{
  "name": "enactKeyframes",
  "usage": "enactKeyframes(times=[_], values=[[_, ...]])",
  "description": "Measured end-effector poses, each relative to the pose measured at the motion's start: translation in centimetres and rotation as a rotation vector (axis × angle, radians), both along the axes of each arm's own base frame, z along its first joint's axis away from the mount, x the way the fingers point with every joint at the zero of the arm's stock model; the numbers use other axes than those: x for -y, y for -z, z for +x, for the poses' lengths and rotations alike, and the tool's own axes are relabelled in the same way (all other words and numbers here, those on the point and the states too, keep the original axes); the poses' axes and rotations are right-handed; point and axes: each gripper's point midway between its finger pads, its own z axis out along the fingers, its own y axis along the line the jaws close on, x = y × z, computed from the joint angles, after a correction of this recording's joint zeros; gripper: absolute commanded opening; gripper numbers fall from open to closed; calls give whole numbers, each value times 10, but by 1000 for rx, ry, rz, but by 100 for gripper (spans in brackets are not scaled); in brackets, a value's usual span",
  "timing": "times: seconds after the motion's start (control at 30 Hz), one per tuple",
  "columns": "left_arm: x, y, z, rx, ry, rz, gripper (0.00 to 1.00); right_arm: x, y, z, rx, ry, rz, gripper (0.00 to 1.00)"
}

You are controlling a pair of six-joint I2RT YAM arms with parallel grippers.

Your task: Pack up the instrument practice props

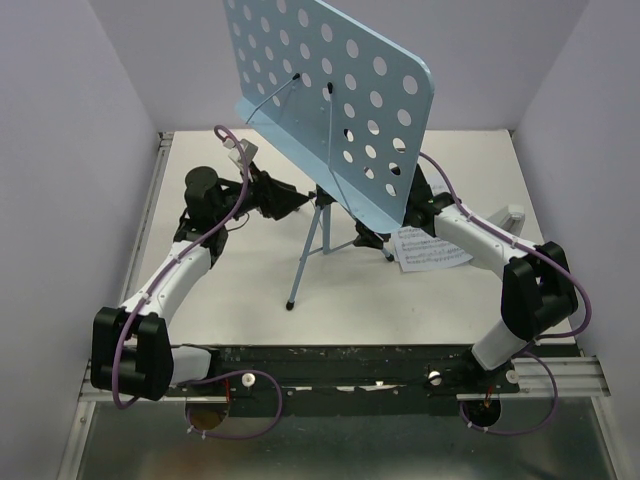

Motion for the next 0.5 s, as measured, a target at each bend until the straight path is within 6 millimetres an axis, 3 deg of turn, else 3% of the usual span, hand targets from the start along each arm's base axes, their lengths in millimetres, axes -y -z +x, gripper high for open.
enactKeyframes(times=[0.5], values=[[1,-4,9,1,-8,-5,70,0,1,0,-1,0,-1,59]])
